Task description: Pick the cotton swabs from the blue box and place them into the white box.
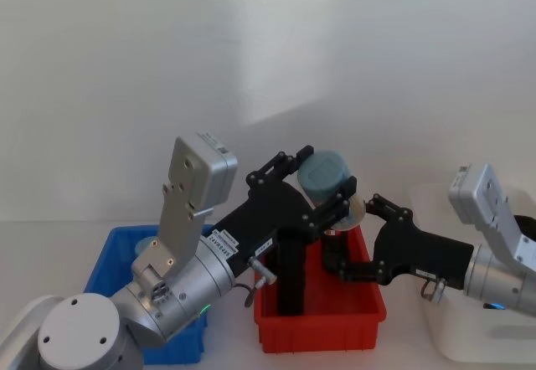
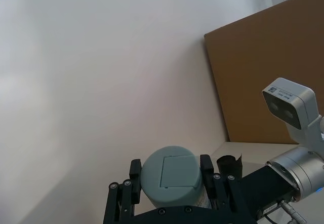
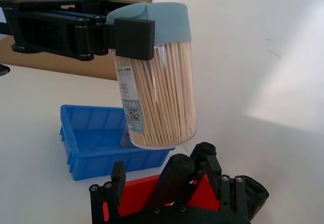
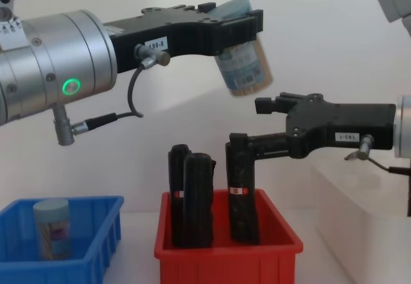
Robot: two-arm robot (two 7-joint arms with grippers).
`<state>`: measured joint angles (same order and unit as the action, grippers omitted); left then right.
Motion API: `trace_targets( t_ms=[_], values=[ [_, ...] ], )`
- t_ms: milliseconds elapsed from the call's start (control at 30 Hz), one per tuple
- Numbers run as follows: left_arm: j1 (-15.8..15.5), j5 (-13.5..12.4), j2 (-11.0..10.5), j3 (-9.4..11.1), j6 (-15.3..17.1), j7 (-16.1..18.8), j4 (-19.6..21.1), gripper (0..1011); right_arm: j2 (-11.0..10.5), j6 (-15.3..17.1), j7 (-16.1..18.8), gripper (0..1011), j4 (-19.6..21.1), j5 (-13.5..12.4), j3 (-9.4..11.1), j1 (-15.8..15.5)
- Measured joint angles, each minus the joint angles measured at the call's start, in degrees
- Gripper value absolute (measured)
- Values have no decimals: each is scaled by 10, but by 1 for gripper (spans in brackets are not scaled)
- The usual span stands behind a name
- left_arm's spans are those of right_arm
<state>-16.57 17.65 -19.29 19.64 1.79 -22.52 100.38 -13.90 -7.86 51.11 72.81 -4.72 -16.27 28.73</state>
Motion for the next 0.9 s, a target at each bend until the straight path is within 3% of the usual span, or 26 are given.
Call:
trace_targets(
  t_ms=[900],
  values=[
    [-3,-7,8,8,7,1,-15,711,-6,-1,-5,1001,44,-26,-7,1]
  ],
)
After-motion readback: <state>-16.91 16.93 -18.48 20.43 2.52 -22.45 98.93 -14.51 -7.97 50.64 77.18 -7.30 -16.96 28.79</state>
